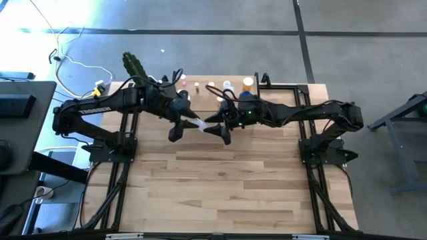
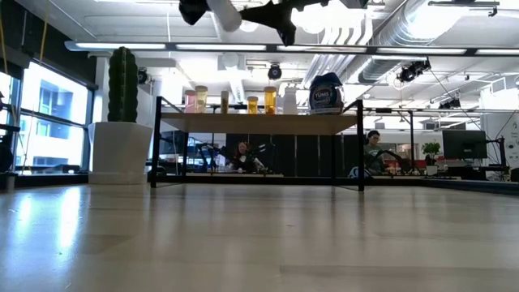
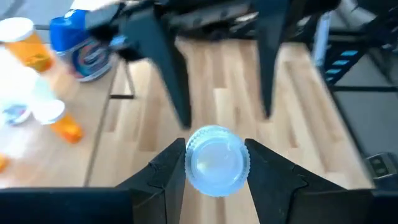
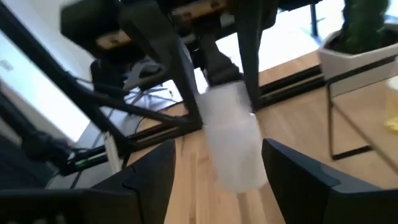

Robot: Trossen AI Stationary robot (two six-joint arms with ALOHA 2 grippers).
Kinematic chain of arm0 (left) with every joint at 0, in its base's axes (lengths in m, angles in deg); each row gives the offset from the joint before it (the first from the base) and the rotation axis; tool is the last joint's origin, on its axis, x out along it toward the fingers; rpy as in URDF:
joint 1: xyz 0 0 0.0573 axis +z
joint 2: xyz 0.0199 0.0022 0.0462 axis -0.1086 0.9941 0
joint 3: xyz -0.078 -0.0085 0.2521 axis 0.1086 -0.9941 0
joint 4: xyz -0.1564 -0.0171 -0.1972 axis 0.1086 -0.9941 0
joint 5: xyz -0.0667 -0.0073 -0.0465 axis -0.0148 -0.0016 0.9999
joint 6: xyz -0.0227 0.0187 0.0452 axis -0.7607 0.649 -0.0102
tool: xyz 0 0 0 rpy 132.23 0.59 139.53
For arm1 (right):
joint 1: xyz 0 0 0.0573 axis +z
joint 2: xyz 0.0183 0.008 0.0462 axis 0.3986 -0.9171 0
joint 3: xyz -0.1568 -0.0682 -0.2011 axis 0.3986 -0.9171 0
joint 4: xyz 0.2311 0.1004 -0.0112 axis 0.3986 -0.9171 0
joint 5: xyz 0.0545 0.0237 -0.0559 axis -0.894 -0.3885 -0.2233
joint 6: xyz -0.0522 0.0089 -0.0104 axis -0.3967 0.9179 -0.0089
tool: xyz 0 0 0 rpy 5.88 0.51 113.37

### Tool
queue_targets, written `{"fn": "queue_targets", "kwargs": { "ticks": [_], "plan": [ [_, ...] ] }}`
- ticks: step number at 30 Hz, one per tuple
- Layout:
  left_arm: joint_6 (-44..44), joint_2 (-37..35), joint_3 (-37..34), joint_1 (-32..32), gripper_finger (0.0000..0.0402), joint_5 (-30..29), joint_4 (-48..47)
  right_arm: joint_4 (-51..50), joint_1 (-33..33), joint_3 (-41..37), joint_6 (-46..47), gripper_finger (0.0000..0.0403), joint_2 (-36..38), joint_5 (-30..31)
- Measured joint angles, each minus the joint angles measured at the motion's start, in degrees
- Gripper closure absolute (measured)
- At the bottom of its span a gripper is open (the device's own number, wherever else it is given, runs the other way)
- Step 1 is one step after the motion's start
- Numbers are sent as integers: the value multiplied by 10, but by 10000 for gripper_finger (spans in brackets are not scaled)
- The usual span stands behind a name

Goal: Pick and place medicine bottles onto shelf by color
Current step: Put the white pill bottle on the shelf

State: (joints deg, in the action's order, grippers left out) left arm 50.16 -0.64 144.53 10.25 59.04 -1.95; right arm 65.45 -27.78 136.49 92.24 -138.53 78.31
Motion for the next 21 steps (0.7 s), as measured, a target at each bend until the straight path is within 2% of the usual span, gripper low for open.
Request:
{"fn": "queue_targets", "kwargs": {
  "ticks": [5,12,21],
  "plan": [
    [38,-1,28,20,270,-24,-60,-6,-2,0,-1,173,21,49],
    [90,0,80,66,270,-90,-121,-8,-13,1,-4,172,60,128],
    [126,22,120,145,269,-98,-129,-9,-29,1,-7,172,88,148]
  ]
}}
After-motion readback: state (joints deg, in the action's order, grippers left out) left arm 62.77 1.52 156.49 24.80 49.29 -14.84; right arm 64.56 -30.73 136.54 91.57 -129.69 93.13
